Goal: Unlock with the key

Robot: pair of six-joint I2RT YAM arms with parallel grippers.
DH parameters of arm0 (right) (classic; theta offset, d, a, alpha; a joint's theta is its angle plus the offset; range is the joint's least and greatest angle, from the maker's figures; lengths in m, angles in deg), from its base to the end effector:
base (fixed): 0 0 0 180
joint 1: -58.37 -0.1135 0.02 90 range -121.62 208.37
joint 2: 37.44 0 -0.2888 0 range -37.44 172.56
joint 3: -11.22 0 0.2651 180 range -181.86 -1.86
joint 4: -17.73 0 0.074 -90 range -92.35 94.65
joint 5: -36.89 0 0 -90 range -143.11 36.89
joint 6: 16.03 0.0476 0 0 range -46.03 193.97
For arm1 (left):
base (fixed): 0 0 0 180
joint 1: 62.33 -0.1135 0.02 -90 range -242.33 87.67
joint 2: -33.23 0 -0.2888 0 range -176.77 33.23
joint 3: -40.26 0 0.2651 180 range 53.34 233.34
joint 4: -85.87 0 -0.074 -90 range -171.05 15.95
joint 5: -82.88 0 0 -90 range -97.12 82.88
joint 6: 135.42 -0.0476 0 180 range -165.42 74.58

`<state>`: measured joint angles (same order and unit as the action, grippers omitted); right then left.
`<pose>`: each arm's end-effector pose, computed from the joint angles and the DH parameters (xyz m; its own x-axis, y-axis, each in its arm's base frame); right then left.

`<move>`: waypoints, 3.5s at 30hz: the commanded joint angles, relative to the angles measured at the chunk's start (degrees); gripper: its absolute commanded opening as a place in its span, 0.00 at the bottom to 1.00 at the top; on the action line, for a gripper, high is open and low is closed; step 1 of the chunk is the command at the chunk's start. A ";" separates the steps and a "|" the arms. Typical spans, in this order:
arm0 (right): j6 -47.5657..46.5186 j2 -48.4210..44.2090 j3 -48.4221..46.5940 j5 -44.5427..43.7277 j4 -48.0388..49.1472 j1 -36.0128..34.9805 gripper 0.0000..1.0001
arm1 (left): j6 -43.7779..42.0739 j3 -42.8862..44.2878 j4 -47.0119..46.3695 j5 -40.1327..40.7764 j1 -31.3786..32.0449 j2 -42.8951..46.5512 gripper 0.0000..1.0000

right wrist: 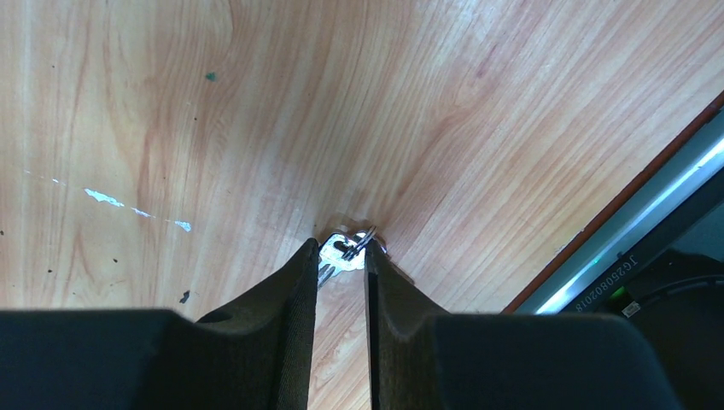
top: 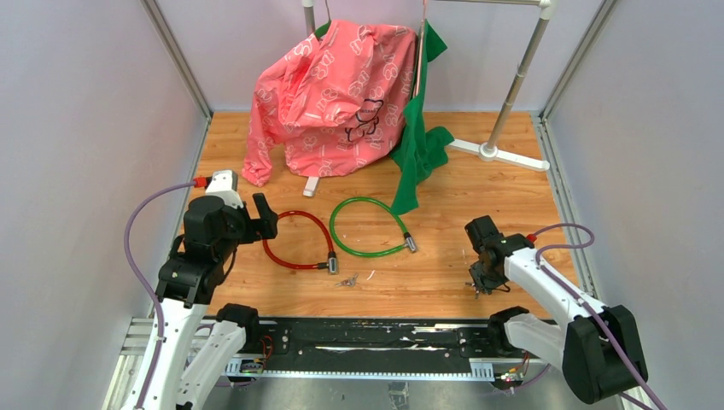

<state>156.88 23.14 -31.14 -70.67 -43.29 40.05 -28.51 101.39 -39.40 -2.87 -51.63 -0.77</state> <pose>0.1490 0.0342 0.1649 -0.3594 0.8776 -0.3172 0.8951 0.4203 0.1487 0.1226 -0.0196 0.3396 -0.4706 -0.2063 -0.8579 -0.0170 0.9742 -0.2249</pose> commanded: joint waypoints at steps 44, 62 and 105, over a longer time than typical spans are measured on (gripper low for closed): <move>-46.61 -0.81 -5.31 16.63 7.61 0.47 0.64 | -0.48 -1.21 -3.22 -20.12 1.69 -6.99 0.95; -48.48 8.94 -5.62 11.80 9.21 -5.61 0.45 | -0.45 -1.29 -3.24 -19.79 1.69 -7.02 0.95; -38.44 2.76 -4.59 15.25 10.30 -10.67 0.00 | -0.04 -0.85 -3.68 -23.11 2.20 -8.77 0.95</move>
<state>115.35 27.29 -36.69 -57.64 -32.93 30.23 -28.27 100.54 -42.01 -23.96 -50.19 -9.01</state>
